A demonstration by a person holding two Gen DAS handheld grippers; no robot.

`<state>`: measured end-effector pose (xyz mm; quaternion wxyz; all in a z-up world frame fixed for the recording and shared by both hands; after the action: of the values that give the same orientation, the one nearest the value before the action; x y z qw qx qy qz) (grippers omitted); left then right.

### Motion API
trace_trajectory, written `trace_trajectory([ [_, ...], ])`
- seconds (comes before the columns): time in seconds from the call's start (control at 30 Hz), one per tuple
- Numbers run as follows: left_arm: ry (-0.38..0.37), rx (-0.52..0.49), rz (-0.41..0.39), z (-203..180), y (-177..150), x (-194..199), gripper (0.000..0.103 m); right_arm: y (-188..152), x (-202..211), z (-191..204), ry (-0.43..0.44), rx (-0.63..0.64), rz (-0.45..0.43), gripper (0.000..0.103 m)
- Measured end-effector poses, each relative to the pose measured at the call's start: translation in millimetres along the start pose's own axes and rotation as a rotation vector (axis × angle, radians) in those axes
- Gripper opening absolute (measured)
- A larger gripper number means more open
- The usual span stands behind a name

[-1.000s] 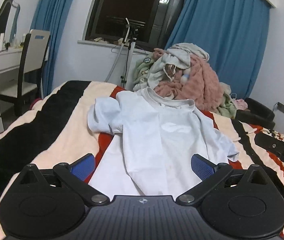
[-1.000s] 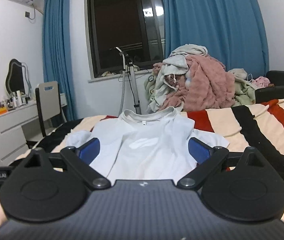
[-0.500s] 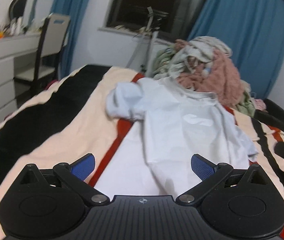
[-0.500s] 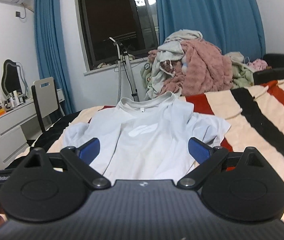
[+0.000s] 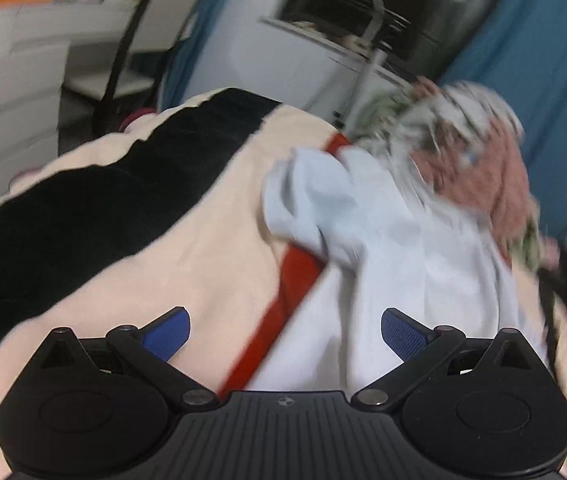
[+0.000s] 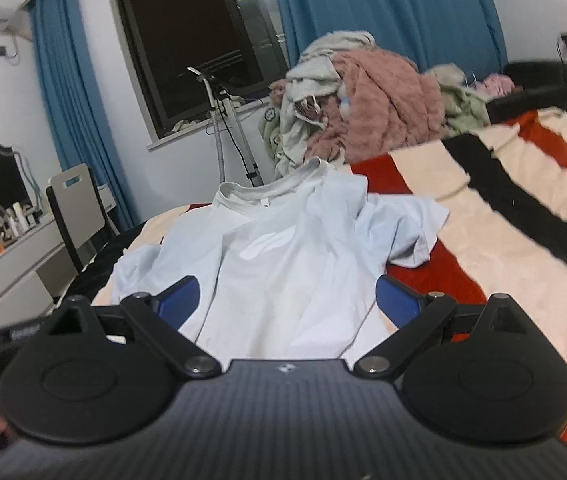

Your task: Fold clothes

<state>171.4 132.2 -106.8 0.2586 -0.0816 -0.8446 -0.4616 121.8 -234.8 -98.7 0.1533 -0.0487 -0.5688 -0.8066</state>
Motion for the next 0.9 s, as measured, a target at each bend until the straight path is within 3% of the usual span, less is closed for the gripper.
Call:
trace_trajectory([
  [0.13, -0.025, 0.122, -0.019, 13.5, 20.5, -39.1, 0.099, -2.5, -11.1, -11.3, -0.022, -0.062, 0.024, 0.096],
  [0.2, -0.047, 0.155, -0.016, 15.1, 26.6, -59.3, 0.086, -4.8, -18.6, -16.4, -0.029, -0.092, 0.039, 0.096],
  [0.33, -0.09, 0.219, -0.01, 18.2, 38.8, -99.8, 0.079, -11.5, -38.8, -21.9, -0.038, -0.116, 0.059, 0.096],
  [0.43, -0.112, 0.245, -0.013, 15.5, 44.9, -126.1, 0.066, -16.0, -54.6, -21.6, -0.038, -0.112, 0.07, 0.096],
  [0.53, -0.057, 0.208, -0.023, 7.8, 56.6, -150.5, 0.044, -20.1, -68.8, -20.6, -0.021, -0.089, 0.066, 0.096],
  [0.6, -0.034, 0.177, -0.034, 4.3, 70.6, -164.0, 0.008, -24.6, -79.2, -20.1, -0.03, -0.067, 0.069, 0.096],
  [0.7, -0.006, 0.099, -0.07, 1.0, 106.1, -177.3, 0.005, -31.5, -95.2, -19.5, -0.042, -0.068, 0.098, 0.096],
  [0.9, 0.256, -0.211, -0.208, -21.3, 192.0, -204.5, 0.005, -35.1, -102.7, -11.1, -0.054, -0.014, 0.099, 0.096],
])
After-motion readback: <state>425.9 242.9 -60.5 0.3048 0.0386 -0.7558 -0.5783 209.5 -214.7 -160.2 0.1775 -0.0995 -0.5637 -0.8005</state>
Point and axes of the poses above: each gripper's, at about its wrist camera, not at the fingertips, and x roughly against the way its jaws point, z to its left, y to its top, the point moved 2 cm from there along -x, roughly the way its jaws point, and after that the axes turned 6 degrees about -z, right-handed, at the moved point
